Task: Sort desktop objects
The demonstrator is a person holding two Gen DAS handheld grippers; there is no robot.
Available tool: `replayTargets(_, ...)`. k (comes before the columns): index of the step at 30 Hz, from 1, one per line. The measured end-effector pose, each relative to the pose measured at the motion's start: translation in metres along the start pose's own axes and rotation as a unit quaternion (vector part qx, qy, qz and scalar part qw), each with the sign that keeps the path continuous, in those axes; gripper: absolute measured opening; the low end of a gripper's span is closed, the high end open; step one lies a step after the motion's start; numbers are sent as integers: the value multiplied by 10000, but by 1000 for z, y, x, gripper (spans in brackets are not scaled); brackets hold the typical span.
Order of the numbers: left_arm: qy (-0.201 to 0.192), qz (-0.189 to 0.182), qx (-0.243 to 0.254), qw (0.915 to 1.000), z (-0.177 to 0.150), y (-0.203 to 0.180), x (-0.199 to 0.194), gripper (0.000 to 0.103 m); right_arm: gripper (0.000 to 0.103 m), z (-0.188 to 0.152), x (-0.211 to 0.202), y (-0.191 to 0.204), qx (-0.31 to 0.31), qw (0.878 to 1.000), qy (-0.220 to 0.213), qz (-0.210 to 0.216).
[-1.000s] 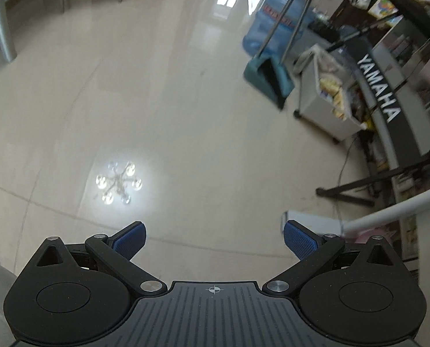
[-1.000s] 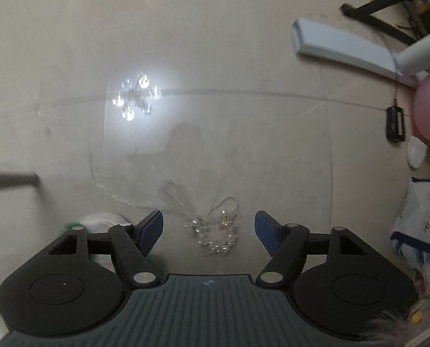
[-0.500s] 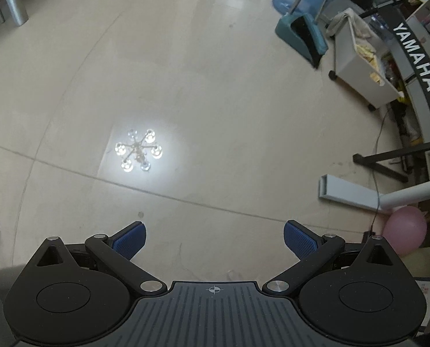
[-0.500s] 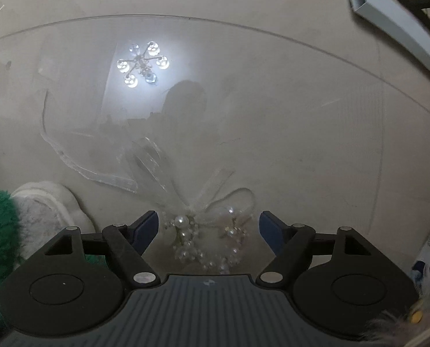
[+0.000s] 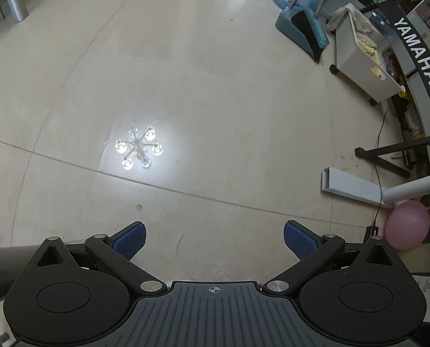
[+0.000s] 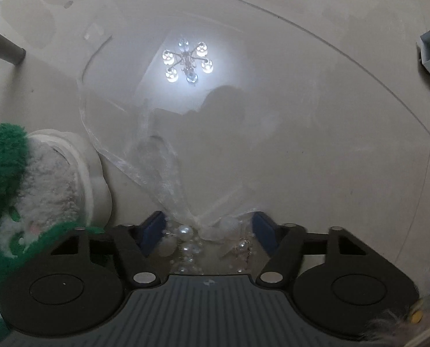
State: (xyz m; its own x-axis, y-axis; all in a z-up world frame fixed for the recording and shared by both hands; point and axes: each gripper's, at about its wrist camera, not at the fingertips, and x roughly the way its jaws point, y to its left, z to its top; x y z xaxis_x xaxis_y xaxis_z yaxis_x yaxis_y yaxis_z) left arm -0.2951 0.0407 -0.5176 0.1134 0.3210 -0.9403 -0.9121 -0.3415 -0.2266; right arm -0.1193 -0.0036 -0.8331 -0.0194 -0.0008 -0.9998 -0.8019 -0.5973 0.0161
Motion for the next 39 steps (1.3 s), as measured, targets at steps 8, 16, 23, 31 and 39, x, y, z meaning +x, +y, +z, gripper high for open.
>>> replayTargets(8, -291, -49, 70, 9995, 11, -10, -24, 102, 1, 2, -34, -20, 603, 9981, 131, 78)
replayTargets(16, -946, -276, -32, 9951, 53, -31, -107, 102, 1, 9, -161, -19, 1300, 9906, -367, -217)
replayTargets(23, -1490, -418, -4, 9880, 87, -41, -202, 102, 1, 33, -312, 7, 876, 9914, -924, -312)
replayTargets(31, -1919, -425, 642, 9784, 100, -61, -310, 102, 1, 29, -497, 11, 874, 9823, -1650, 124)
replayTargets(39, -2257, -913, 1266, 9616, 98, -109, -386, 102, 1, -29, -685, 5, 974, 9607, -2599, -33)
